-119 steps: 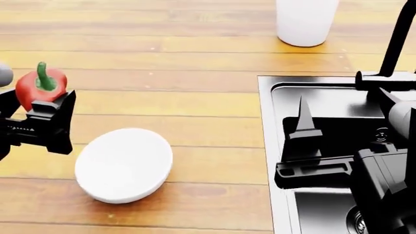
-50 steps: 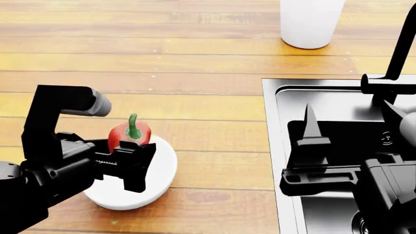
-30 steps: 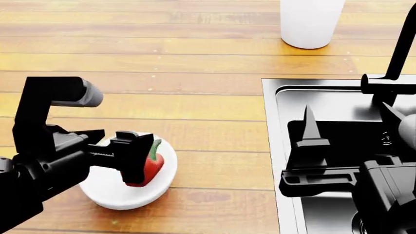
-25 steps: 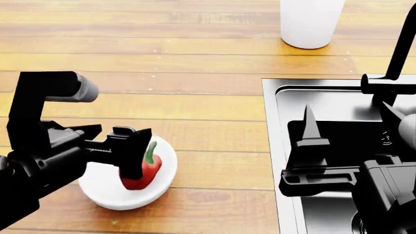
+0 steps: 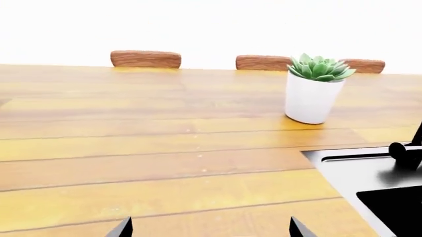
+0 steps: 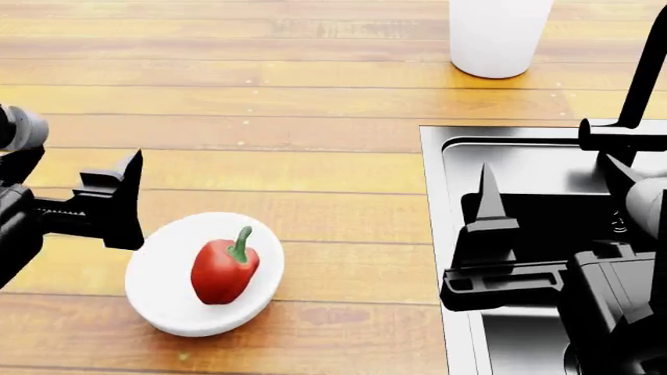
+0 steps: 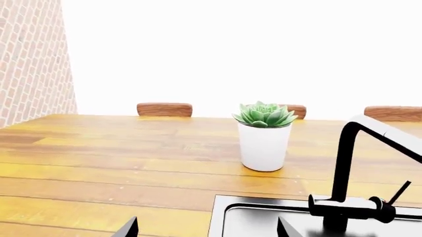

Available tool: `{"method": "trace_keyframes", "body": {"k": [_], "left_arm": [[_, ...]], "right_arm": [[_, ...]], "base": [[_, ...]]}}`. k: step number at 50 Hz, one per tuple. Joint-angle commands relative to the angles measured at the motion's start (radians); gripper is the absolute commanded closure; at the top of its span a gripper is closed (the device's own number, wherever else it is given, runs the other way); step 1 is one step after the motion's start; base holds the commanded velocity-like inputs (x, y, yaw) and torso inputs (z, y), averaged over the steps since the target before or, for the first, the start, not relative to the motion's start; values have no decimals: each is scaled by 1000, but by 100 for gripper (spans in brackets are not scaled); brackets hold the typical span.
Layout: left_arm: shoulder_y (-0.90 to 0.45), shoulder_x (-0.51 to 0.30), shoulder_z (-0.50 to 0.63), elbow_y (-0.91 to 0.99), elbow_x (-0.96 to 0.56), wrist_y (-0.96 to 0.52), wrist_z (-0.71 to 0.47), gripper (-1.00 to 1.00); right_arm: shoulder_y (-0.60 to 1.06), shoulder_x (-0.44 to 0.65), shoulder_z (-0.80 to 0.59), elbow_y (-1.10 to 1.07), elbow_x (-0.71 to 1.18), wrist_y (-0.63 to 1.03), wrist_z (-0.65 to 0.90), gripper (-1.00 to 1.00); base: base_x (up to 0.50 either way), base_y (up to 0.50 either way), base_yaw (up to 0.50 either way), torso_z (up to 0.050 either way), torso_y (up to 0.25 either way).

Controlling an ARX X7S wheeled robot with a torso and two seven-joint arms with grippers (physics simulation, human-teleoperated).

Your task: Pick the eggplants and mangos from the sink and place them in one bowl. Place the bell pepper in the other bowl. Then turn off the sink faucet.

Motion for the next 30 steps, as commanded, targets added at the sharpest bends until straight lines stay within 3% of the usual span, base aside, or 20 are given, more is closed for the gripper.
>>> {"method": "trace_keyframes", "body": {"k": [1, 13, 30], "left_arm": [[61, -70, -11, 73, 109, 49, -7, -100], [71, -71, -12, 83, 89, 45, -15, -100], [76, -79, -25, 89, 43, 41, -27, -100]], "right_arm": [[-7, -7, -2, 1, -12, -8, 4, -100], [-1, -16, -5, 23, 10, 0, 30, -100], [-22, -10, 2, 14, 4, -8, 34, -100]], "base": [[0, 0, 0, 0, 0], [-22, 0, 0, 0, 0], [-258, -18, 0, 0, 0]]}}
